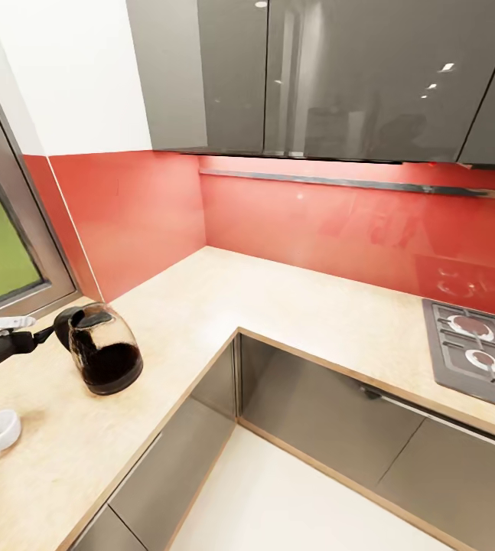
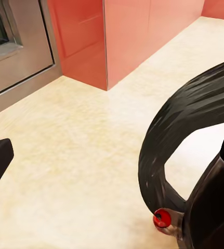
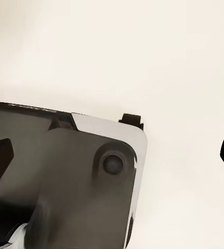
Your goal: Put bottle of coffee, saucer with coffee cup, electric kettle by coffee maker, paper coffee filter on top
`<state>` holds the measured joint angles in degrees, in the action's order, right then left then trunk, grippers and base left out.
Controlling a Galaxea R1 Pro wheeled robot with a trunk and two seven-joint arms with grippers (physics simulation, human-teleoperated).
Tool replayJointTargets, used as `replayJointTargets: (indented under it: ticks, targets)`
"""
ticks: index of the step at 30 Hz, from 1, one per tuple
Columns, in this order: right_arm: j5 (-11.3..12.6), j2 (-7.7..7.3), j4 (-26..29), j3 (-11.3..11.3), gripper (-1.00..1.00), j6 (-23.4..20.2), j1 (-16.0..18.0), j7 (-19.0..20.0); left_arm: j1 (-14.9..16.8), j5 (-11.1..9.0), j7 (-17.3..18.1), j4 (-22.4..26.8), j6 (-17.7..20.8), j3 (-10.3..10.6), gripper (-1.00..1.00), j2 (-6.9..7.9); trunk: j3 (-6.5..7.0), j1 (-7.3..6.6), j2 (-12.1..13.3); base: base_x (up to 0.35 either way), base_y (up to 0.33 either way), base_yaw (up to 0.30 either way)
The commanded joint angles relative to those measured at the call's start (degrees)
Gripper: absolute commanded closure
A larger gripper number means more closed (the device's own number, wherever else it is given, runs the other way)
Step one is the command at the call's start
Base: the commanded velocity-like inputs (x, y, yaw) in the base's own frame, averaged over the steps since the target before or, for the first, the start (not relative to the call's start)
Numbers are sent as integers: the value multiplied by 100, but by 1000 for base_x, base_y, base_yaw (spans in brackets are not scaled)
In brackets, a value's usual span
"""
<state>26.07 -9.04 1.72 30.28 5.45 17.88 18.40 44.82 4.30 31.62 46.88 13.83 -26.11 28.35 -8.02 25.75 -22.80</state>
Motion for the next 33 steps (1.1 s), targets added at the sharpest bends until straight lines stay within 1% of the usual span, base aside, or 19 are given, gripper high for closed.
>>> replayJointTargets:
  ticks: [1, 3, 14, 16, 20, 25, 29, 33]
  targets:
    - [56, -2, -5, 48, -100, 17, 5, 23, -8, 44, 46, 7, 28, -25, -100, -5, -12, 3, -12, 2, 0, 0]
    - [56, -2, -5, 48, -100, 17, 5, 23, -149, 38, 46, 6, 17, -26, -100, -5, -12, 3, -12, 1, 0, 0]
    - [56, -2, -5, 48, -100, 17, 5, 23, -190, 43, 46, 4, -3, -26, -100, -5, -12, 3, -12, 0, 0, 0]
    - [56, -2, -5, 48, -100, 17, 5, 23, -196, 42, 46, -15, -149, -26, -100, -5, -12, 3, -12, 0, 0, 0]
    - [56, -2, -5, 48, -100, 17, 5, 22, -200, 36, 42, -193, -649, -38, -100, -12, -12, 3, -12, 0, 0, 0]
    - [56, -2, -5, 48, -100, 17, 5, 21, -201, 33, 38, -283, -807, -43, -100, -13, -12, 3, -12, 0, 0, 0]
    - [56, -2, -5, 48, -100, 17, 5, 18, -201, 29, 37, -298, -838, -41, -100, -13, -12, 3, -12, 30, 0, 0]
    - [56, -2, -5, 48, -100, 17, 5, 20, -201, 34, 41, -310, -852, -32, -100, -19, -12, 3, -12, 162, 0, 0]
